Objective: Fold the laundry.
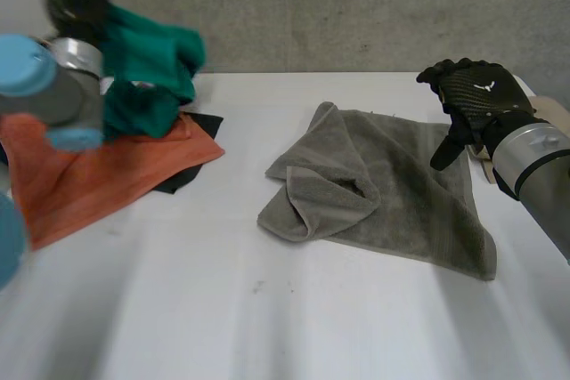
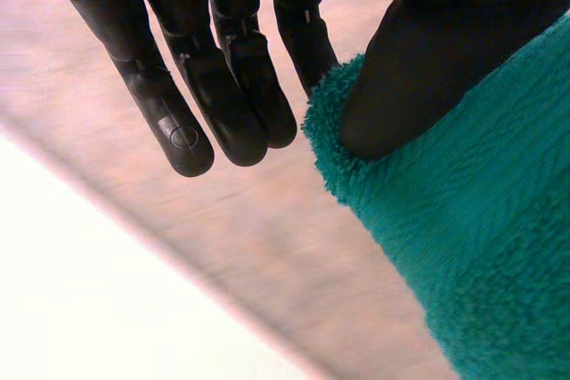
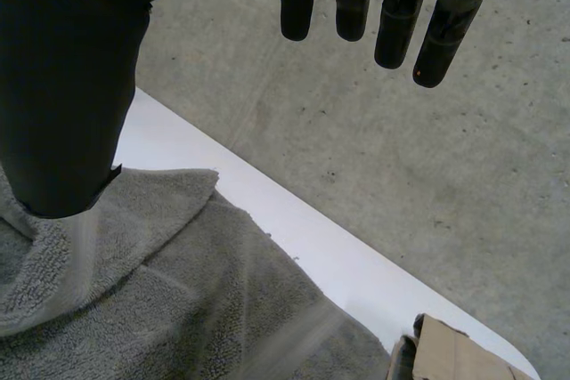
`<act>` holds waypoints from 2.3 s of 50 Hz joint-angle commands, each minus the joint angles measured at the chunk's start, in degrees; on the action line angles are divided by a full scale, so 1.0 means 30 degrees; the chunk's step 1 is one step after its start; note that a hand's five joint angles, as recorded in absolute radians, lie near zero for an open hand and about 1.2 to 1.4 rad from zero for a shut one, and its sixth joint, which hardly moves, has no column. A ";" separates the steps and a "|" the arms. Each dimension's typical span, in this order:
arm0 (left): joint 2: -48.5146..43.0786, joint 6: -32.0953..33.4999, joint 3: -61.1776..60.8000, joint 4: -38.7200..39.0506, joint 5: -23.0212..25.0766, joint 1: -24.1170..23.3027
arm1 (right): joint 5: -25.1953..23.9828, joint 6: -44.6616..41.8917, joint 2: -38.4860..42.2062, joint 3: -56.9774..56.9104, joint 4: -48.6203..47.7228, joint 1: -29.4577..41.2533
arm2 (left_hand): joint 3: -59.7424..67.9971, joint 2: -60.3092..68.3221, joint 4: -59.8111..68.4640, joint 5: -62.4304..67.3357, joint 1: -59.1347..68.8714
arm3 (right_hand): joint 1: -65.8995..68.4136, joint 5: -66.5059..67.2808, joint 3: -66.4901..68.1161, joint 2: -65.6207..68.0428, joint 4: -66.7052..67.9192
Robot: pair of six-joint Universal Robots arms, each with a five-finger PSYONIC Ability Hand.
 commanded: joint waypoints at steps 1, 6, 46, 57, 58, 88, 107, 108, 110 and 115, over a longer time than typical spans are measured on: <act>0.1725 0.0835 -0.1280 0.0633 -0.2557 0.2179 | -0.0012 0.0012 -0.0005 0.0030 0.0093 0.0207 | 0.3923 0.3866 0.3763 0.4749 0.4934 | -0.0382 -0.1292 -0.0704 -0.0845 -0.1084; 0.2222 0.3058 -0.3939 0.1539 -0.1391 0.2065 | -0.0012 0.0012 -0.0035 0.0030 0.0123 0.0207 | -0.8948 -0.9005 -0.9108 -0.8122 -0.7936 | -0.0382 -0.1292 -0.0704 -0.0845 -0.1084; 0.4923 -0.4648 -1.2595 -0.4760 0.5148 -0.8832 | -0.0187 -0.5787 -0.0884 0.2249 0.5112 -0.2047 | -1.4189 -1.4245 -1.4349 -1.3363 -1.3177 | -0.0382 -0.1292 -0.0704 -0.0845 -0.1084; 0.2285 -0.2796 -0.9578 -0.4845 0.4913 -0.9216 | -0.0948 -0.5964 -0.0855 0.5506 0.1999 -0.2868 | -0.7970 -0.8026 -0.8130 -0.7143 -0.6958 | -0.0382 -0.1292 -0.0704 -0.0845 -0.1084; 0.2137 -0.2796 -0.9429 -0.4933 0.4914 -0.9216 | -0.1007 -0.5964 -0.0855 0.5567 0.1998 -0.2927 | -0.7346 -0.7403 -0.7506 -0.6520 -0.6335 | -0.0382 -0.1292 -0.0704 -0.0845 -0.1084; 0.6616 -0.1360 -1.0275 -0.5168 -0.1414 -0.7401 | -0.1944 -0.6139 0.0872 0.6358 0.1443 -0.3543 | 0.3923 0.3866 0.3763 0.4749 0.4934 | 0.3571 0.2660 0.3249 0.3108 0.2869; 0.7292 -0.1565 -1.1771 -0.5168 -0.1473 -0.5906 | -0.3849 -0.6872 0.2806 0.6886 -0.1664 -0.3601 | 0.3923 0.3866 0.3763 0.4749 0.4934 | 0.7044 0.6134 0.6722 0.6582 0.6342; 0.7292 -0.1594 -1.1771 -0.5168 -0.1473 -0.5877 | -0.3820 -0.6872 0.2894 0.6828 -0.1751 -0.3572 | 0.3923 0.3866 0.3763 0.4749 0.4934 | 0.7324 0.6414 0.7002 0.6862 0.6623; 0.7292 -0.1594 -1.1800 -0.5168 -0.1473 -0.5877 | -0.3820 -0.6902 0.3100 0.6740 -0.1956 -0.3572 | 0.3923 0.3866 0.3763 0.4749 0.4934 | 0.7998 0.7088 0.7676 0.7536 0.7296; 0.7292 -0.1594 -1.1800 -0.5168 -0.1444 -0.5877 | -0.3791 -0.7165 0.3627 0.6447 -0.2250 -0.3543 | 0.3923 0.3866 0.3763 0.4749 0.4934 | 0.8559 0.7649 0.8237 0.8097 0.7857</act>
